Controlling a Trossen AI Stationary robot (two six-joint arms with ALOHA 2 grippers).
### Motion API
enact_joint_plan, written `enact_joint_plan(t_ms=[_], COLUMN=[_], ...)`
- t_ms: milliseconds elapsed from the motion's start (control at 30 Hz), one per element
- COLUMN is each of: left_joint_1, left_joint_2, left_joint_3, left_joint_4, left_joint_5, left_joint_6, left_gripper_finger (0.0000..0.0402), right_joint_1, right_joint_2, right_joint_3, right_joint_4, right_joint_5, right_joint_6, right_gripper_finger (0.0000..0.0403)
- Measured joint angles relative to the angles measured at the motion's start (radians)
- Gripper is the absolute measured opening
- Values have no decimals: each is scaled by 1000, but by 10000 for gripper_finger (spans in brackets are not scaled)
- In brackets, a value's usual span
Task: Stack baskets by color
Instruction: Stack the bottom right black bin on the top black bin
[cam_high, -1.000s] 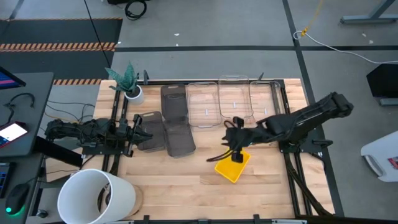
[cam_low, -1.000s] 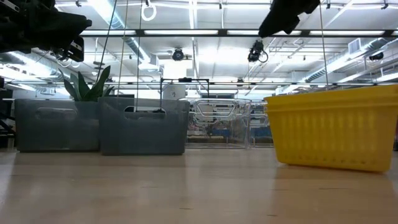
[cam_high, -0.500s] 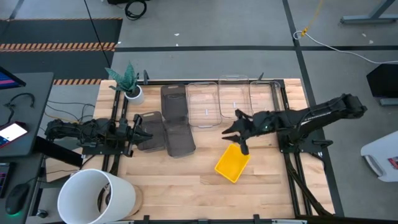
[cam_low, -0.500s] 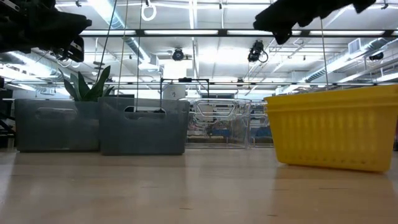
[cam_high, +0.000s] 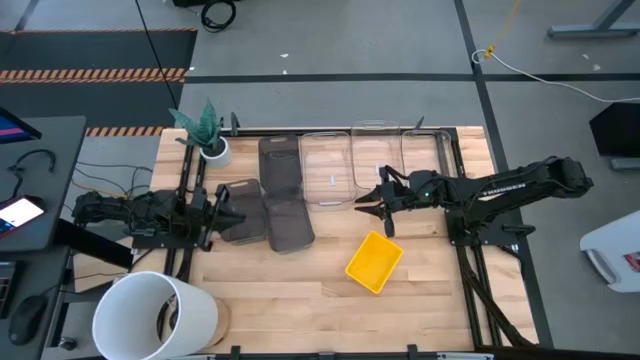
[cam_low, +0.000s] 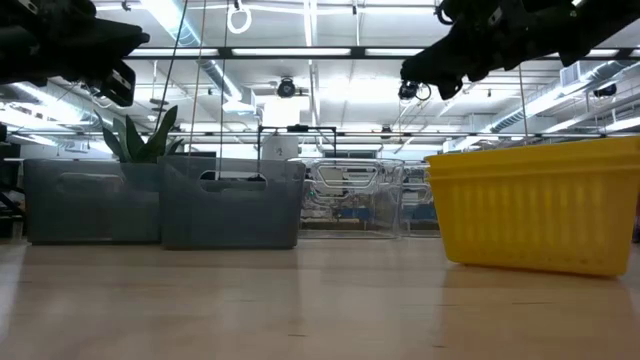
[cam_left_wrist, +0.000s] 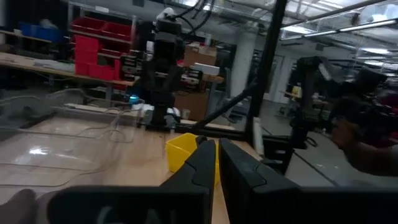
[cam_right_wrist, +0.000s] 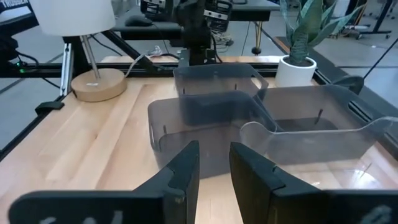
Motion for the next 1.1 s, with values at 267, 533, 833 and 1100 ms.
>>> enact_joint_plan(t_ms=[267, 533, 833, 1100], left_joint_1=[2, 54, 114, 127], left_joint_2=[0, 73, 375, 650], left_joint_3=[0, 1, 120, 269], left_joint_4=[-99, -143, -243, -268], left_joint_5=[-373, -366, -236, -216], left_joint_6=[-67, -224, -348, -313], left_gripper_finger=[19, 16, 15, 16], right_joint_1=[10, 46, 6, -62], right_joint_2=[9, 123, 51, -58], right_joint_3=[1, 1, 100, 213], right_joint_4=[9, 109, 29, -141], right_joint_5=[2, 3, 4, 64], right_joint_6=[19, 4, -75, -138], right_gripper_finger=[93, 92, 91, 88])
